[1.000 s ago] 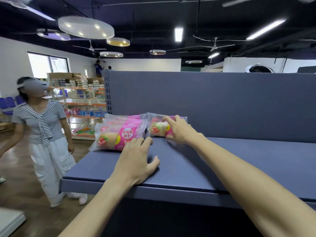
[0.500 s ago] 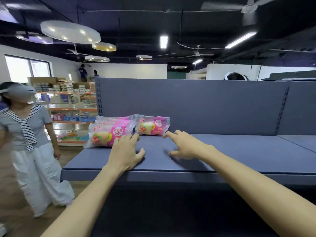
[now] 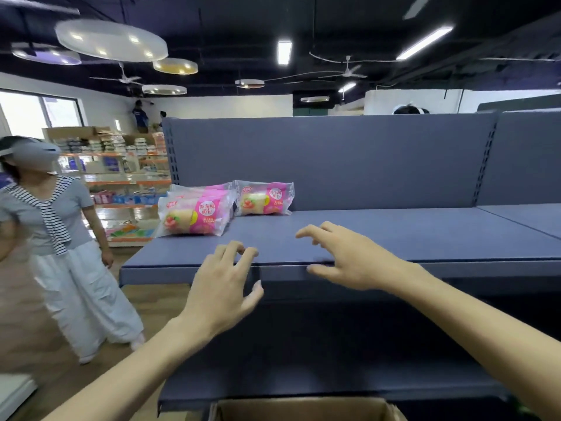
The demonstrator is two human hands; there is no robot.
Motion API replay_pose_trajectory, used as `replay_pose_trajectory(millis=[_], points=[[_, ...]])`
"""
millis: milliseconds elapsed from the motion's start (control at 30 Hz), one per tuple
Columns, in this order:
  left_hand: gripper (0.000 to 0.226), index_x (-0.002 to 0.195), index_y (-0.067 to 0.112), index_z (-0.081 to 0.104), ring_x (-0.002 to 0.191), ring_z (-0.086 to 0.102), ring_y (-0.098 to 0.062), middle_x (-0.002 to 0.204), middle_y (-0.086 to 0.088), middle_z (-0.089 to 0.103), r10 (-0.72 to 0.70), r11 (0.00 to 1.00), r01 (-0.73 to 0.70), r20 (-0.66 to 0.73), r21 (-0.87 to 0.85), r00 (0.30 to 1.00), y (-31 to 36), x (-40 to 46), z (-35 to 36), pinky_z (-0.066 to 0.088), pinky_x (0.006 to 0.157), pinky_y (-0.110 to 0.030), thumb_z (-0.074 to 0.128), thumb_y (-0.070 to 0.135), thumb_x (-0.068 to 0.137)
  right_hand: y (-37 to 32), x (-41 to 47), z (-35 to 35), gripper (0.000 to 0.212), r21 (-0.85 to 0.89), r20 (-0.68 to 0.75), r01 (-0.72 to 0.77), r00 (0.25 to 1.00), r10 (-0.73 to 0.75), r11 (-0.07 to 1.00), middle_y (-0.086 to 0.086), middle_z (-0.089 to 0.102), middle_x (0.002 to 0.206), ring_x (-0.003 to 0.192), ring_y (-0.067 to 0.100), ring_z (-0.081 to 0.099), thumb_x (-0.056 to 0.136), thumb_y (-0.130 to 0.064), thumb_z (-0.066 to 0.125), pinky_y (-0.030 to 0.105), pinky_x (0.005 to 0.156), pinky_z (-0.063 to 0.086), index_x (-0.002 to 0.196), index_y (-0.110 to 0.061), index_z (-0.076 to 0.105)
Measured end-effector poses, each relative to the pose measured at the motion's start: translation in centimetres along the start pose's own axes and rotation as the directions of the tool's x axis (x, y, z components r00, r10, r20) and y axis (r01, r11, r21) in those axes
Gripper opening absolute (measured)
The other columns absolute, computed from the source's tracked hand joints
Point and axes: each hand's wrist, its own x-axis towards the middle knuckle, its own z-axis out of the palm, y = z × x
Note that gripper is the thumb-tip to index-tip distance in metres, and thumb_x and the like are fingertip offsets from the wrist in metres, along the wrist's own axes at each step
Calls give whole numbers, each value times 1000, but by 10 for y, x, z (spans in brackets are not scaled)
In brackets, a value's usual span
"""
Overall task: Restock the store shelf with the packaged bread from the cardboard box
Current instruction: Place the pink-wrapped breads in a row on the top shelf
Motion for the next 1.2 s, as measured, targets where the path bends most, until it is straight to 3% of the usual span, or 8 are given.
replay_pose_trajectory(millis=[100, 267, 567, 700, 833, 1000, 1067, 1200], points=[[43, 111, 16, 59, 88, 56, -27, 106, -4, 55, 77, 995, -80, 40, 55, 996, 5, -4, -3, 51, 71, -38, 51, 41, 77, -5, -12, 7, 51, 23, -31, 13, 999, -12, 1000, -6, 50, 116, 110, 16, 53, 93, -43, 60, 40, 92, 50, 138, -41, 36], [43, 120, 18, 54, 91, 57, -21, 116, 2, 54, 180, 983, -176, 114, -48, 977, 19, -33, 6, 51, 69, -33, 57, 38, 82, -10, -46, 25, 47, 81, -123, 28, 992, -18, 996, -13, 51, 113, 103, 6, 51, 92, -42, 60, 36, 88, 50, 135, -39, 40], [52, 123, 23, 45, 87, 61, -25, 111, 1, 54, 200, 977, -136, 495, -163, 846, 50, -138, 99, 53, 62, -39, 41, 45, 76, 11, -128, 153, 55, 175, 228, -180, 964, 138, 968, -9, 51, 117, 104, 11, 56, 91, -41, 62, 35, 85, 50, 141, -36, 38], [49, 118, 20, 49, 88, 64, -27, 107, -3, 56, 178, 976, -60, 607, -209, 774, 65, -192, 141, 54, 60, -38, 47, 43, 74, 20, -163, 213, 56, 173, 379, -324, 893, 240, 930, -4, 52, 120, 104, 20, 60, 90, -43, 63, 40, 88, 50, 139, -35, 37], [47, 125, 21, 45, 104, 58, -28, 119, -3, 47, 88, 982, 89, 811, -169, 578, 90, -237, 177, 51, 73, -42, 52, 41, 83, 24, -196, 268, 55, 166, 559, -512, 753, 347, 843, 2, 51, 123, 104, 23, 61, 91, -38, 64, 36, 90, 49, 139, -32, 38], [69, 148, 17, 30, 126, 50, -33, 144, -8, 42, 40, 979, 167, 916, -116, 400, 116, -255, 224, 46, 97, -43, 58, 36, 88, 23, -222, 323, 67, 81, 716, -704, 534, 450, 706, 13, 43, 140, 128, 32, 49, 93, -28, 63, 35, 104, 40, 151, -22, 30], [71, 150, 15, 28, 125, 50, -34, 142, -10, 43, 20, 978, 183, 926, -96, 377, 124, -253, 239, 46, 95, -43, 58, 33, 89, 19, -228, 335, 67, 78, 721, -731, 511, 468, 678, 12, 40, 145, 127, 31, 50, 92, -24, 64, 37, 105, 40, 150, -27, 31], [43, 128, 12, 45, 115, 56, -33, 125, -9, 50, -40, 976, 211, 904, -56, 426, 140, -248, 268, 48, 88, -44, 60, 24, 89, 18, -236, 346, 66, 67, 718, -751, 493, 491, 657, 12, 34, 149, 128, 31, 49, 91, -24, 65, 35, 106, 39, 149, -28, 34]])
